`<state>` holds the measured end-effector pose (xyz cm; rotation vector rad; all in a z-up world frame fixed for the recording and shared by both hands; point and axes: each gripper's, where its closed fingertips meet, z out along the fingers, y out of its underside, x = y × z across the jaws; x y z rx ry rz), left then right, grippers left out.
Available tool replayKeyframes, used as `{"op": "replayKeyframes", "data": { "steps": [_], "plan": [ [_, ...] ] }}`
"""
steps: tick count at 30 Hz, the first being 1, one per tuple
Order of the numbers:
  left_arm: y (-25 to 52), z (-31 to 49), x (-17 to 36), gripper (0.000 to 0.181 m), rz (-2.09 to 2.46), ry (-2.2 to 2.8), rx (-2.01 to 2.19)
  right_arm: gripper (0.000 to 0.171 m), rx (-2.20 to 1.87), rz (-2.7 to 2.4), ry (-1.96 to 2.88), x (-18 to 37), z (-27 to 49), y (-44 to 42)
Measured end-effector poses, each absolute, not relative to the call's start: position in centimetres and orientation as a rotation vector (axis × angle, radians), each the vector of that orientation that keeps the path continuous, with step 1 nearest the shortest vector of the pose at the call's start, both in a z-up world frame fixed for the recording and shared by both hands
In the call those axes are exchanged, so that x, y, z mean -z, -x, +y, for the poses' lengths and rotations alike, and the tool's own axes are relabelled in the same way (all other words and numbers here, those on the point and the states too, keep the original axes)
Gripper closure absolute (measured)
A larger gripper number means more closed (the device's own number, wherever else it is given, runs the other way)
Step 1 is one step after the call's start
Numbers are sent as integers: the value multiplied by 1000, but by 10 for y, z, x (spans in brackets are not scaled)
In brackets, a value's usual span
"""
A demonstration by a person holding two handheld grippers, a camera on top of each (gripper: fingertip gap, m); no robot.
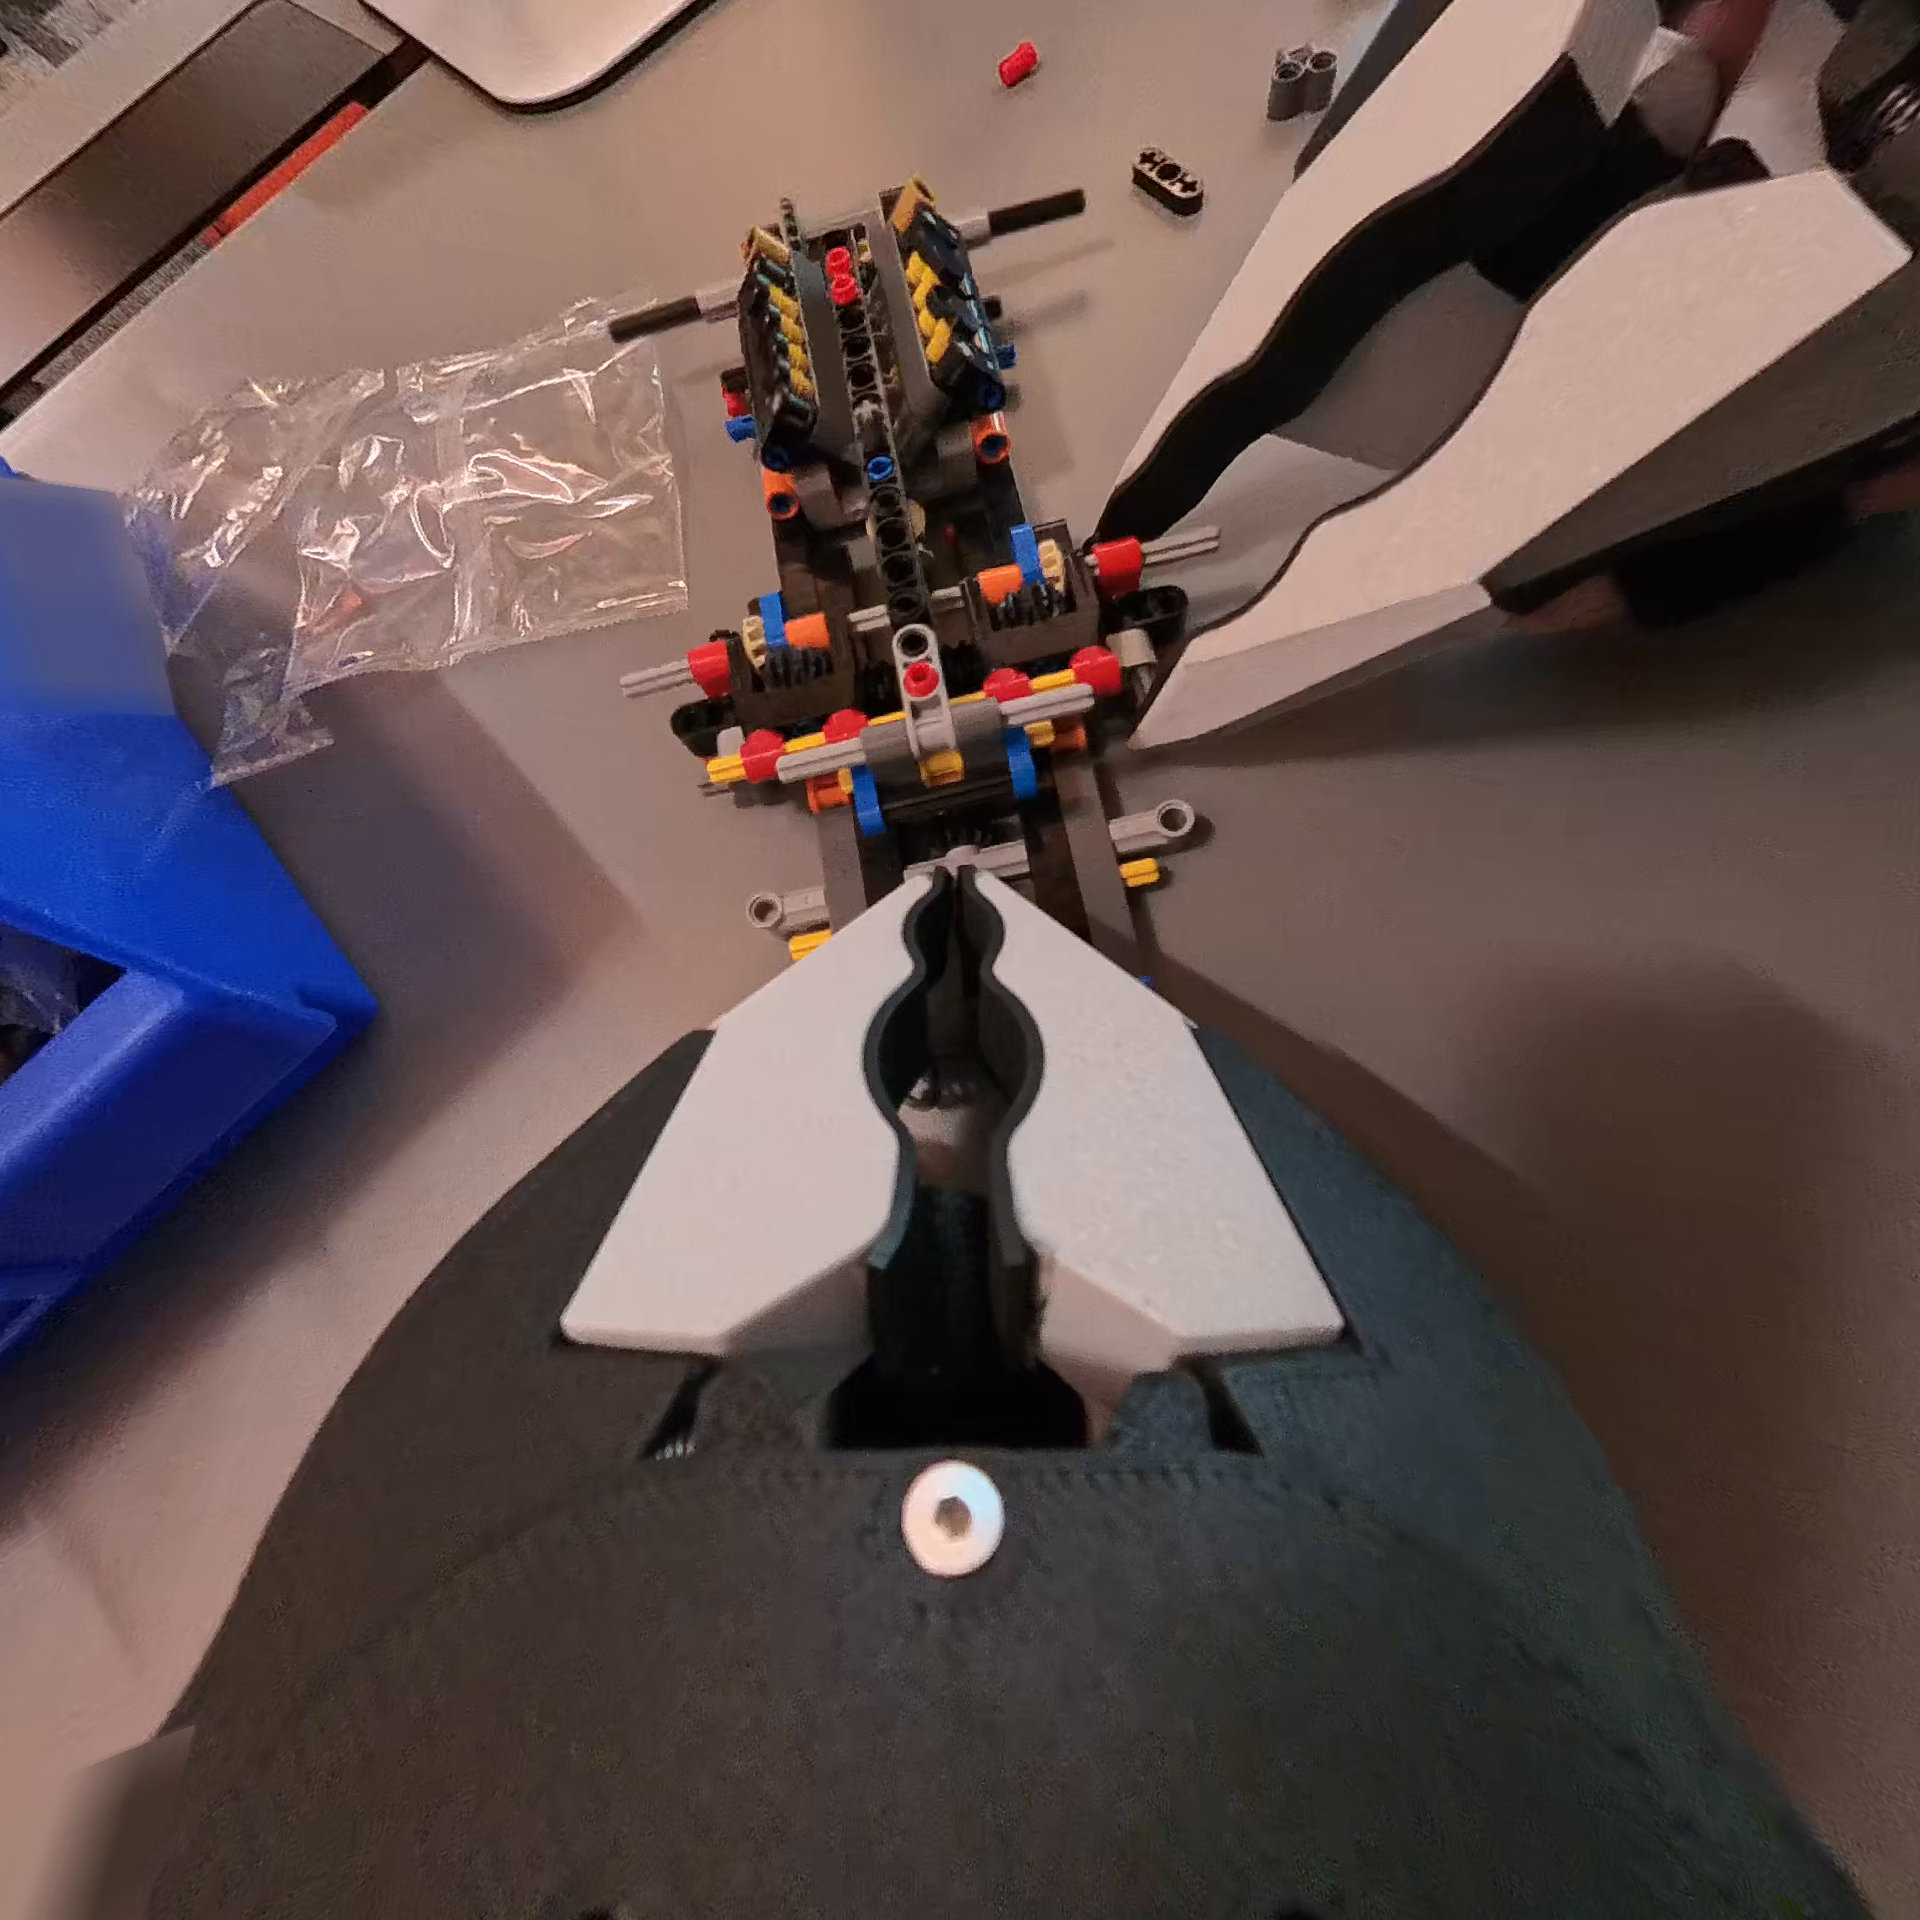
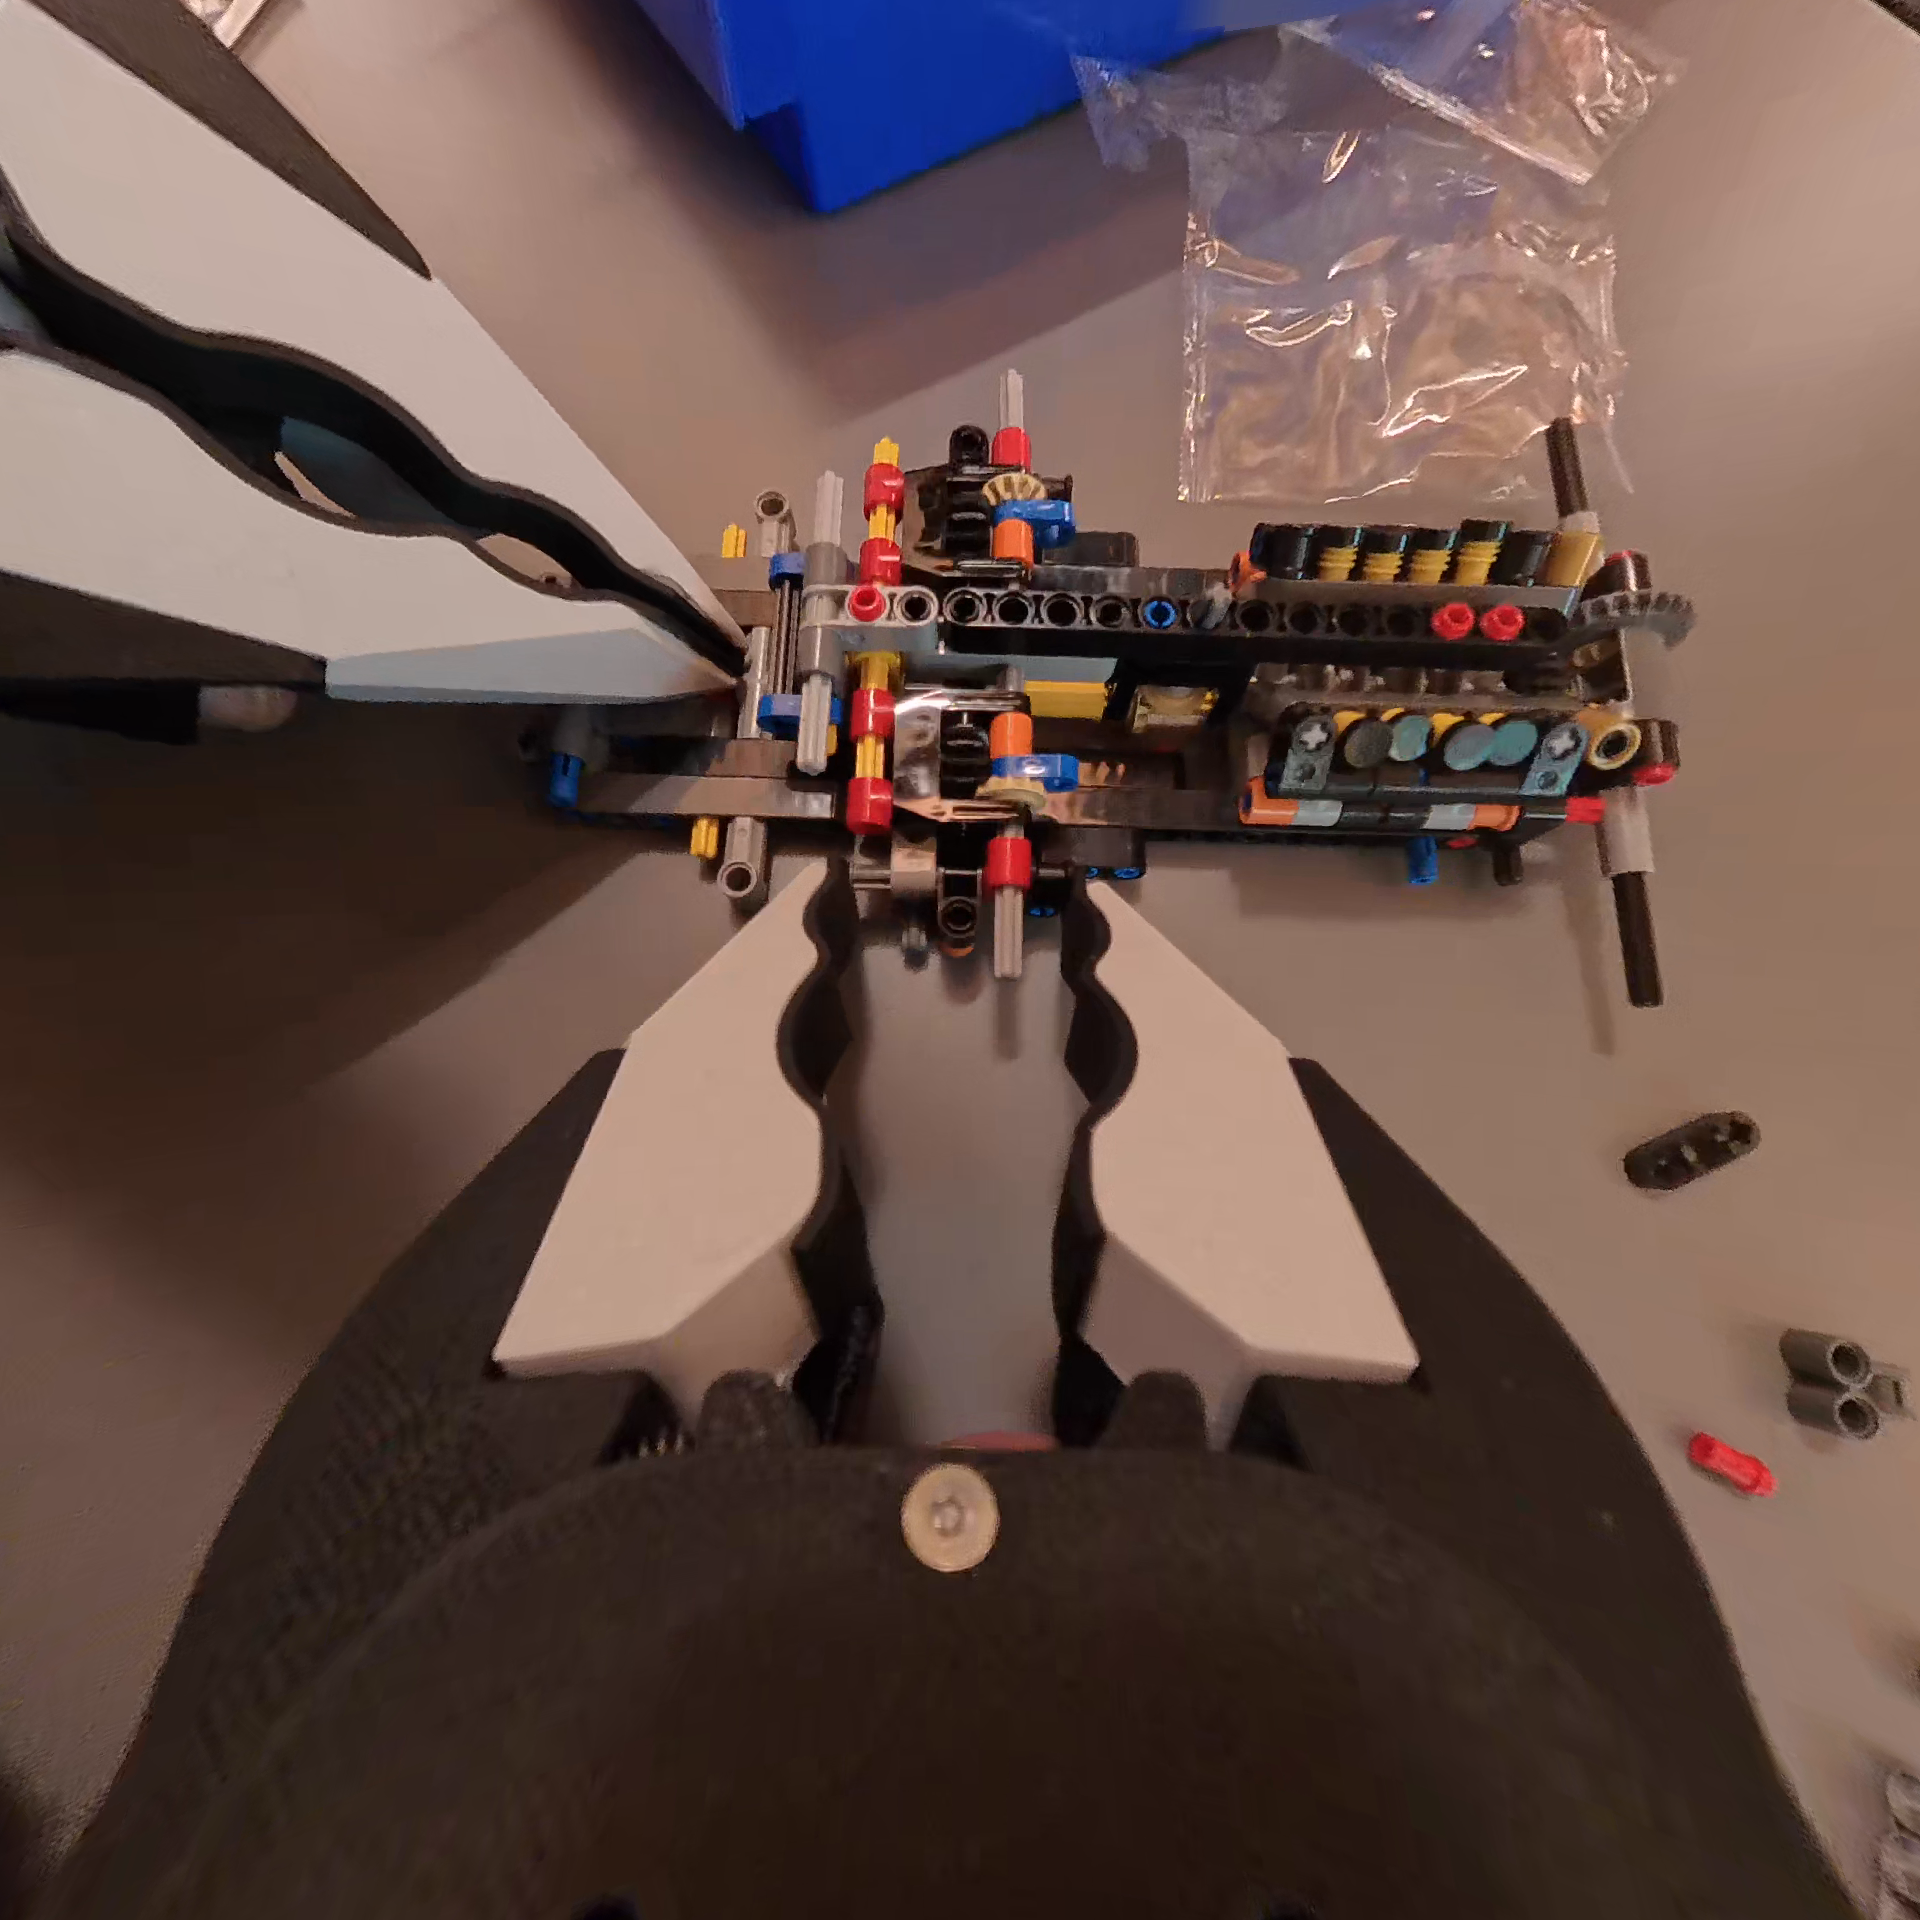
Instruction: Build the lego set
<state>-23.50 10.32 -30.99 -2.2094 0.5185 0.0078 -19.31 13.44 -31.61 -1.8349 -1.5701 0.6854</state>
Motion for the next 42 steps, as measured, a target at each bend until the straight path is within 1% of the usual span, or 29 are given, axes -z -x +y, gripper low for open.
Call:
{"op": "replayKeyframes", "data": {
  "steps": [13,14,15,18,22,24,28,30,32,37,39,40,42],
  "plan": [
    [233,103,310,181,536,2207,2,135,-700,-1649,1758,315,136,192],
    [231,102,310,181,543,2204,8,142,-712,-1641,1761,314,138,191],
    [231,102,310,181,544,2203,10,142,-711,-1657,1769,316,138,190],
    [232,103,309,175,531,2202,17,141,-725,-1662,1760,315,138,190],
    [232,102,309,176,537,2200,-2,141,-715,-1662,1747,315,138,190],
    [233,102,309,171,537,2196,-7,140,-734,-1647,1747,313,139,191],
    [238,102,306,150,503,2191,-3,140,-748,-1662,1752,313,138,185],
    [240,100,305,146,467,2202,34,137,-753,-1676,1744,312,136,183],
    [245,98,305,142,435,2215,49,140,-748,-1690,1737,313,136,181],
    [233,87,308,141,389,2269,234,146,-789,-1715,1725,310,136,175],
    [230,85,307,142,388,2264,245,147,-767,-1740,1717,311,137,172],
    [225,82,306,147,400,2261,264,145,-763,-1752,1732,313,137,170],
    [215,77,305,143,411,2257,318,138,-751,-1784,1747,318,137,163]
  ]
}}
